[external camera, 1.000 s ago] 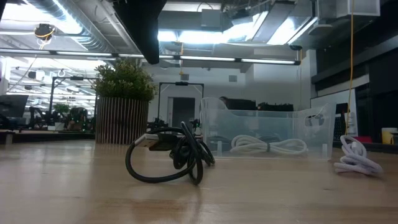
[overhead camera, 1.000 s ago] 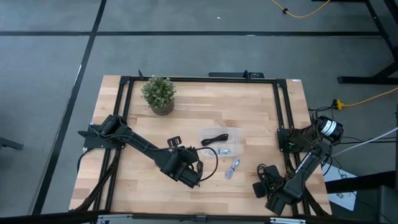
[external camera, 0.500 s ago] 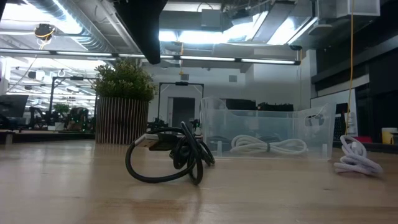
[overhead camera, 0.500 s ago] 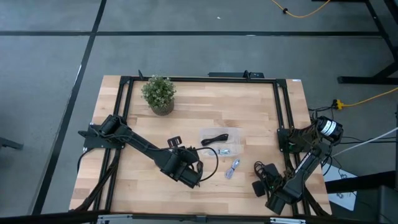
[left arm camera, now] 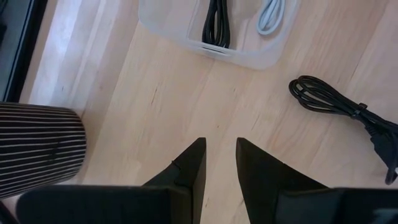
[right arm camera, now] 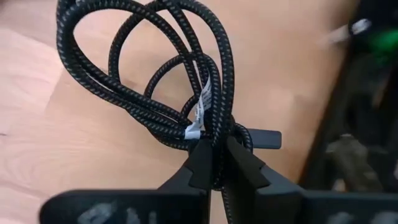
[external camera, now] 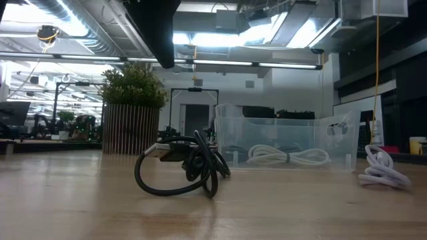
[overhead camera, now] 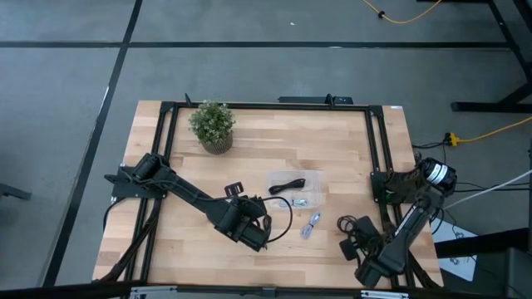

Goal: Pick and place USB-C Cables
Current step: Put the right black charger cable wire into the bin, then put the white charger cable wire into the bin

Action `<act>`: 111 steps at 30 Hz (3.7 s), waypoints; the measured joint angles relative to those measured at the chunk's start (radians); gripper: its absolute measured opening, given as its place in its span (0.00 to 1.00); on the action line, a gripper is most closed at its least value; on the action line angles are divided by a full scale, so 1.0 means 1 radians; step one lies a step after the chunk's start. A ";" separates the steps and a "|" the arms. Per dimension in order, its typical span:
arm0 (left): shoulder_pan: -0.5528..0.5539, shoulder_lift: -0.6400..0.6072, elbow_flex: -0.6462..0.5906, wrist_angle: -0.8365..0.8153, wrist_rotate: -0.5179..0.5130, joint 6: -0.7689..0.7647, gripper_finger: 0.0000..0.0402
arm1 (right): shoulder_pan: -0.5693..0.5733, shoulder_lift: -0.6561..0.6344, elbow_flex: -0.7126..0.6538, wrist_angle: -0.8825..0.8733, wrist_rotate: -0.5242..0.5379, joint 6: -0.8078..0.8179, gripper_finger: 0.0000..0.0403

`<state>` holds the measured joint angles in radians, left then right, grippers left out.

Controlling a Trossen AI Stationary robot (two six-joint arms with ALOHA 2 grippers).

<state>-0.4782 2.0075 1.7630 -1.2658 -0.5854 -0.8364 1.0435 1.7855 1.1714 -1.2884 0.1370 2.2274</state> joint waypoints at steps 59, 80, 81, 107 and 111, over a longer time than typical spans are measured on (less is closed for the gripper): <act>-0.206 0.000 0.000 -0.080 -0.095 -0.236 0.20 | -0.506 -0.016 0.307 0.316 -0.039 -1.685 0.45; -0.204 0.000 0.000 -0.044 -0.136 -0.235 0.20 | -0.391 -0.013 -0.057 0.758 0.097 -2.313 0.45; -0.204 0.000 0.000 -0.040 -0.136 -0.235 0.20 | -0.395 -0.013 -0.075 0.766 0.092 -2.320 0.45; -0.168 0.000 0.000 -0.012 -0.158 -0.227 0.20 | -0.512 -0.017 -0.210 0.767 -0.120 -2.258 0.18; -0.163 0.000 0.000 -0.012 -0.157 -0.226 0.20 | -0.496 -0.012 -0.182 0.760 -0.114 -2.124 0.06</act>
<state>-0.6410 2.0079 1.7630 -1.2781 -0.7425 -1.0626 0.5480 1.7738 0.9890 -0.5282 0.0233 0.1034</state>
